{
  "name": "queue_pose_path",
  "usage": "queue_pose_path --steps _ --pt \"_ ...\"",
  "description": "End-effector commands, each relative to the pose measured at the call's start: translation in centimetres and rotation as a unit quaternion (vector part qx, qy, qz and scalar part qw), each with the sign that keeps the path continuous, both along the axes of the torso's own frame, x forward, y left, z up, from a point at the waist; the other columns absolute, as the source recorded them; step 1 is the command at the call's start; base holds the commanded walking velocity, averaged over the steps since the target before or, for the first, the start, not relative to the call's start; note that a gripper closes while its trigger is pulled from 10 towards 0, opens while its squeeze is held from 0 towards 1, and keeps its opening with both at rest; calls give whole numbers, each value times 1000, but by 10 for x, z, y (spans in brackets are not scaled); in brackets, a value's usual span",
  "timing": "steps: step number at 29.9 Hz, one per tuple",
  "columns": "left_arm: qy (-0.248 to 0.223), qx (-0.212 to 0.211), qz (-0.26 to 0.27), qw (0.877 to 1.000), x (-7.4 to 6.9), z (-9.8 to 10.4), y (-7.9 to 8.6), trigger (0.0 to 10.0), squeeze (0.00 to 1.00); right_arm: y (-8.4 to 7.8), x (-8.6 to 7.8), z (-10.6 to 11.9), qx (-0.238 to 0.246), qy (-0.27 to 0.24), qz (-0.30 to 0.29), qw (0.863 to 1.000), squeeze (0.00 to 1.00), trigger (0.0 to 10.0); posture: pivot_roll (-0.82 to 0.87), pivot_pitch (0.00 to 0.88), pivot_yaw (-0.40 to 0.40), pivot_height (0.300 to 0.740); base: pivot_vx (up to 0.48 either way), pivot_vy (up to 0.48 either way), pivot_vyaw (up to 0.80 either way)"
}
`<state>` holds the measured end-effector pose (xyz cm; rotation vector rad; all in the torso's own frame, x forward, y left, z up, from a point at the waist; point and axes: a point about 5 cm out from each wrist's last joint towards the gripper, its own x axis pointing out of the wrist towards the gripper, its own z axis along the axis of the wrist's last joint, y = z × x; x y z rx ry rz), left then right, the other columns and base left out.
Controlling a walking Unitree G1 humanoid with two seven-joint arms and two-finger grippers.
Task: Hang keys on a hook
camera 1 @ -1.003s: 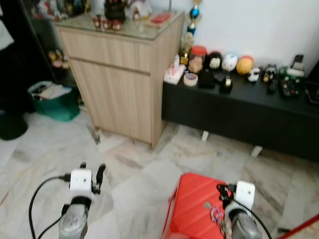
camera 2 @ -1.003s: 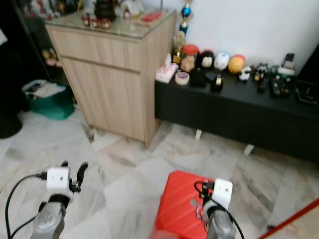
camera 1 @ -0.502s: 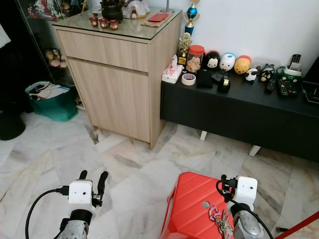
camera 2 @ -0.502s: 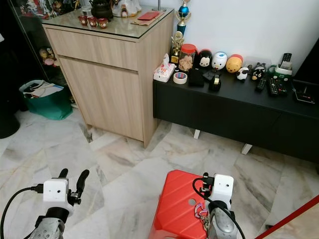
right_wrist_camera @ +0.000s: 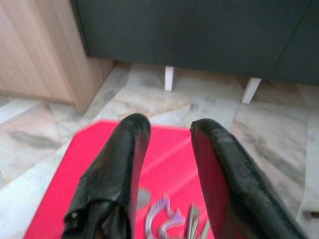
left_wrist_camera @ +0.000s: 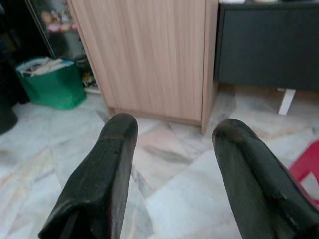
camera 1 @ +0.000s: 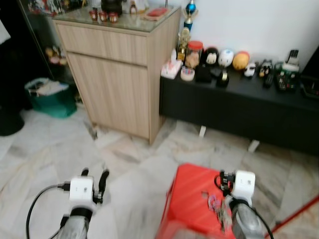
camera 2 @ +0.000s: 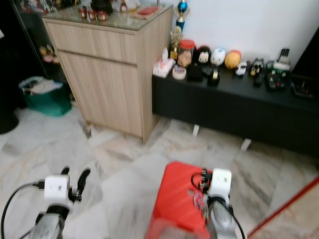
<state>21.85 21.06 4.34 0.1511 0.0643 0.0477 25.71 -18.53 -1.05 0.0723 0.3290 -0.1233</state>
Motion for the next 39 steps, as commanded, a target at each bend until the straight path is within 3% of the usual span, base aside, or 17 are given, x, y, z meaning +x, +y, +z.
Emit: queue_pose_path --steps 1,34,39 --pt "8 -9 0 1000 0 -1 -1 10000 0 1 3 2 3 1 0 1000 0 10000 49 0 -51 629 0 0 0" --pt "19 -22 -3 1000 10 -4 -9 10000 0 15 14 5 33 5 40 999 0 10000 45 0 -59 629 0 0 0" --pt "19 -23 -3 1000 11 -4 -9 10000 0 16 14 6 14 3 52 999 0 10000 45 0 -58 629 0 0 0"
